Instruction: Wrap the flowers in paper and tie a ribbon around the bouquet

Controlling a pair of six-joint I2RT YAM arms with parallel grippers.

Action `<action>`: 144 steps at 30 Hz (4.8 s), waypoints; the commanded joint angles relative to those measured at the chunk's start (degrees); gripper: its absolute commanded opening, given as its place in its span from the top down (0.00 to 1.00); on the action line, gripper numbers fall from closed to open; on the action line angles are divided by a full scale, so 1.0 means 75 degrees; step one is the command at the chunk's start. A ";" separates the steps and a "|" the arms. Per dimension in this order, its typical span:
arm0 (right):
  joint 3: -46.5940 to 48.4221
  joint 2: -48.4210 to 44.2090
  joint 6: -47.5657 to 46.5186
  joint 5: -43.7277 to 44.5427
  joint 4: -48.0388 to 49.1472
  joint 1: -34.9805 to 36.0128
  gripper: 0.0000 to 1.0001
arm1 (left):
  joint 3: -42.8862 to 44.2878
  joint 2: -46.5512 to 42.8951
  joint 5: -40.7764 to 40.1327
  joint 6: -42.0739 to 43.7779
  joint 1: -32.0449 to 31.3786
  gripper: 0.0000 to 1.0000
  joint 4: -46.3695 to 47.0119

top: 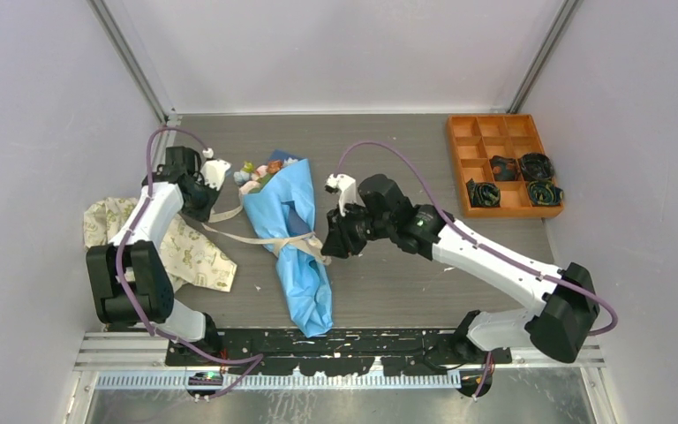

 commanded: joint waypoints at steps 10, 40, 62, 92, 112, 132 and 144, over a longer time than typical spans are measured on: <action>0.1100 0.0201 0.0914 0.3553 -0.4647 -0.1945 0.49 | -0.0716 -0.0696 -0.0025 -0.0154 -0.0087 1.00 -0.0334; -0.2609 0.0763 -0.0600 0.0734 0.2202 -0.0626 0.27 | -0.0243 -0.1555 0.1413 0.2438 -0.0095 0.31 -0.2591; -0.3068 0.1971 0.1119 0.2136 0.3970 0.0215 0.63 | -0.2563 -0.0382 0.1654 0.4270 -0.2418 0.21 0.1127; -0.4447 -0.4036 0.2599 0.2172 0.0361 -0.4608 0.99 | -0.2604 -0.1192 -0.0322 0.1843 0.0479 0.99 0.3243; -0.2276 0.2801 0.1702 0.1444 0.5484 0.2142 0.99 | 0.2019 0.3845 0.0601 -0.0780 -0.3871 1.00 0.1127; -0.5293 -0.1873 0.3910 0.4093 0.2233 -0.1790 0.99 | -0.0839 0.1697 -0.2720 0.1168 -0.2000 1.00 0.2969; -0.5648 -0.2907 0.3850 0.2804 0.1361 -0.4969 0.99 | -0.1219 0.1768 -0.2796 0.1984 -0.0159 0.99 0.3710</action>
